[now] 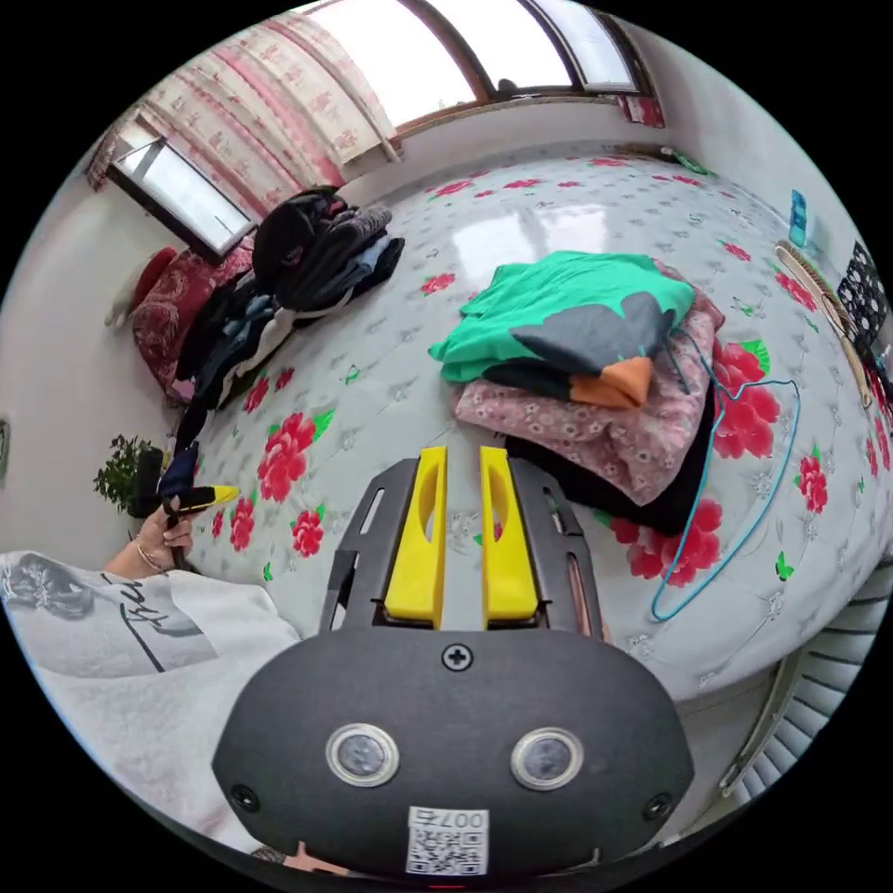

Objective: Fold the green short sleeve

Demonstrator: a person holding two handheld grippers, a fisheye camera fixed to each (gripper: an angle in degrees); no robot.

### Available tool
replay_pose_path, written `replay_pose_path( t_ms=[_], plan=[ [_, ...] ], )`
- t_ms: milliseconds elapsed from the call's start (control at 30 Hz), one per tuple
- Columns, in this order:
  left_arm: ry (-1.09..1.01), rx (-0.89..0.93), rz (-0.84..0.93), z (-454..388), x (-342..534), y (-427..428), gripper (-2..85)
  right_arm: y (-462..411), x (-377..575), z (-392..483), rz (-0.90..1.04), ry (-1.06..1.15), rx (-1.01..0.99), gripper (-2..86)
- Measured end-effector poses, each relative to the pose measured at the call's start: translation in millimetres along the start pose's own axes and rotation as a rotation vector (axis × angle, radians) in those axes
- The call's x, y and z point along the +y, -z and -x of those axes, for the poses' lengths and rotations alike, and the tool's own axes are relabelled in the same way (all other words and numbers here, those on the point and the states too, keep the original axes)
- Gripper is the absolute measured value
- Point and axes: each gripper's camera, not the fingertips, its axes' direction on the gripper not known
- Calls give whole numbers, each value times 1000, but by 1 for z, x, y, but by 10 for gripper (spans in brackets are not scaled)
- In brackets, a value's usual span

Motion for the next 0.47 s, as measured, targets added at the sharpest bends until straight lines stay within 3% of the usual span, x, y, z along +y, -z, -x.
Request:
replay_pose_path(
  t_ms=[100, 233, 400, 467],
  plan=[
    [251, -133, -215, 39, 75, 60, 65, -75, 3, 85, 222, 254, -9, 32],
    [558, -191, -580, 73, 165, 127, 75, -129, 10, 183, 369, 557, -97, 29],
    [685, -255, -842, 99, 204, 192, 84, -193, 49, 272, 572, 835, -2, 23],
    [695, -298, -887, 109, 206, 214, 87, -194, 61, 284, 504, 869, 78, 20]
  ],
)
